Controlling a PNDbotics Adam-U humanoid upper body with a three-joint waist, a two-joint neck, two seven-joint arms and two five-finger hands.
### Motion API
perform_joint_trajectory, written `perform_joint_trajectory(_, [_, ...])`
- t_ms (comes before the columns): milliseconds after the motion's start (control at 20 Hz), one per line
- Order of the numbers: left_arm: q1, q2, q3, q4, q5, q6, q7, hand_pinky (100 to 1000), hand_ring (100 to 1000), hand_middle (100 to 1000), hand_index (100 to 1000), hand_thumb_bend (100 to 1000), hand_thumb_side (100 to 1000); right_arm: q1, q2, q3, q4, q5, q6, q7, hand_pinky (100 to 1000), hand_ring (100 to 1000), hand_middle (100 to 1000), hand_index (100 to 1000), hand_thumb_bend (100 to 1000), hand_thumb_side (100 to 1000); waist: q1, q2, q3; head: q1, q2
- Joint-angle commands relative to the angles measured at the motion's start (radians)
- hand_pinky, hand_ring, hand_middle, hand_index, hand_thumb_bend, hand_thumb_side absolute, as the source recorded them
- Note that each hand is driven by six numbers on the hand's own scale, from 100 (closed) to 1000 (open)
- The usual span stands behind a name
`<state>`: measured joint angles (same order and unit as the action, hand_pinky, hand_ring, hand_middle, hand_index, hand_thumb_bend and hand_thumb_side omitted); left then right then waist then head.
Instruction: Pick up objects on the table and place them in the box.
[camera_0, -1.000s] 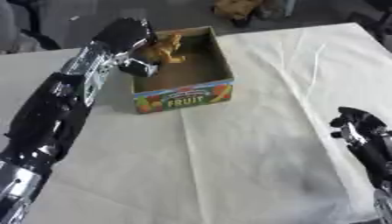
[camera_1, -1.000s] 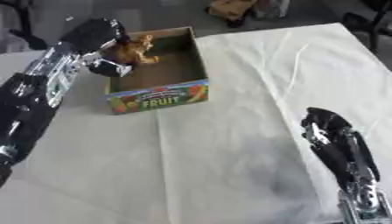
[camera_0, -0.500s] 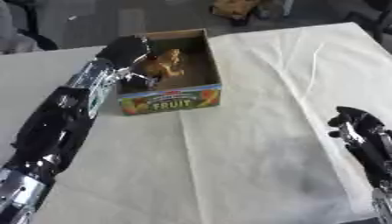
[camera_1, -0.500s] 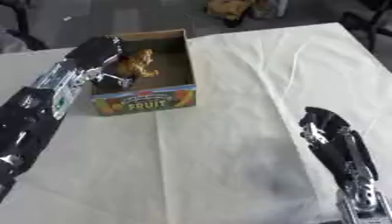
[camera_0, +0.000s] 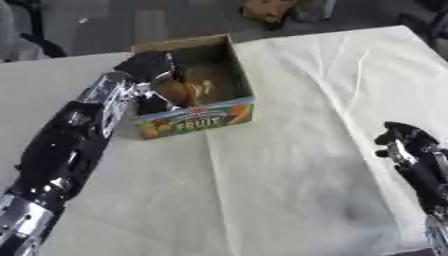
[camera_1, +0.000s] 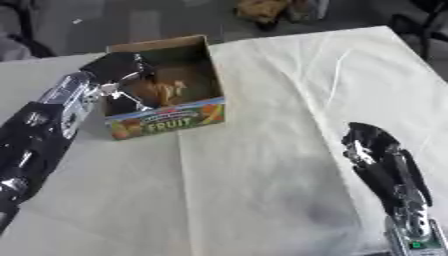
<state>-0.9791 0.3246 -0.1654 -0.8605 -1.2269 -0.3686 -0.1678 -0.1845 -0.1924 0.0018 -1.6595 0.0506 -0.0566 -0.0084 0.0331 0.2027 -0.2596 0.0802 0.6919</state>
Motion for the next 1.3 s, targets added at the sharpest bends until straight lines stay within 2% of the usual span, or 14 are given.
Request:
perform_joint_trajectory(50, [-0.026,0.023,0.007,-0.027,0.026,-0.004,-0.038,622,662,634,710,733,367,-0.007,-0.008,-0.003,-0.019,0.004,0.0,0.002,632,711,587,779,100,503,-0.003,-0.019,-0.002,-0.001,-0.009])
perform_joint_trajectory(200, [-0.025,0.028,0.018,-0.041,0.073,-0.003,-0.041,636,682,652,735,769,325,-0.008,-0.008,-0.004,-0.019,0.004,0.0,0.001,633,711,587,779,100,502,-0.002,-0.02,-0.001,-0.003,-0.01])
perform_joint_trajectory(250, [-0.024,0.03,0.022,-0.046,0.097,-0.001,-0.036,641,690,659,743,761,305,-0.007,-0.008,-0.005,-0.019,0.004,0.0,0.001,633,711,587,779,100,502,-0.002,-0.021,0.0,-0.003,-0.009])
perform_joint_trajectory(350, [-0.022,0.037,0.03,-0.056,0.155,0.007,-0.015,648,691,658,741,731,319,-0.007,-0.008,-0.005,-0.018,0.004,0.0,0.0,633,711,587,779,100,502,-0.002,-0.023,0.001,-0.004,-0.009])
perform_joint_trajectory(550, [-0.007,0.053,0.044,-0.096,0.318,0.033,0.028,645,671,633,732,583,315,-0.005,-0.008,-0.008,-0.018,0.005,0.001,-0.001,633,711,587,779,100,504,-0.001,-0.027,0.008,-0.008,-0.005])
perform_joint_trajectory(750, [0.023,0.089,0.04,-0.197,0.517,0.065,0.032,638,658,620,726,540,304,-0.001,-0.01,-0.011,-0.017,0.007,0.001,-0.004,633,711,587,779,100,502,0.001,-0.031,0.017,-0.014,-0.001])
perform_joint_trajectory(1000, [0.073,0.135,0.036,-0.35,0.691,0.115,0.012,626,639,605,721,496,285,0.002,-0.012,-0.014,-0.016,0.008,0.001,-0.007,633,711,587,779,100,501,0.0,-0.035,0.03,-0.023,0.001])
perform_joint_trajectory(1300, [0.171,0.168,0.065,-0.514,0.917,0.182,0.042,599,606,573,712,378,275,0.007,-0.015,-0.019,-0.015,0.009,0.001,-0.012,633,710,586,779,100,498,-0.002,-0.043,0.049,-0.029,0.001])
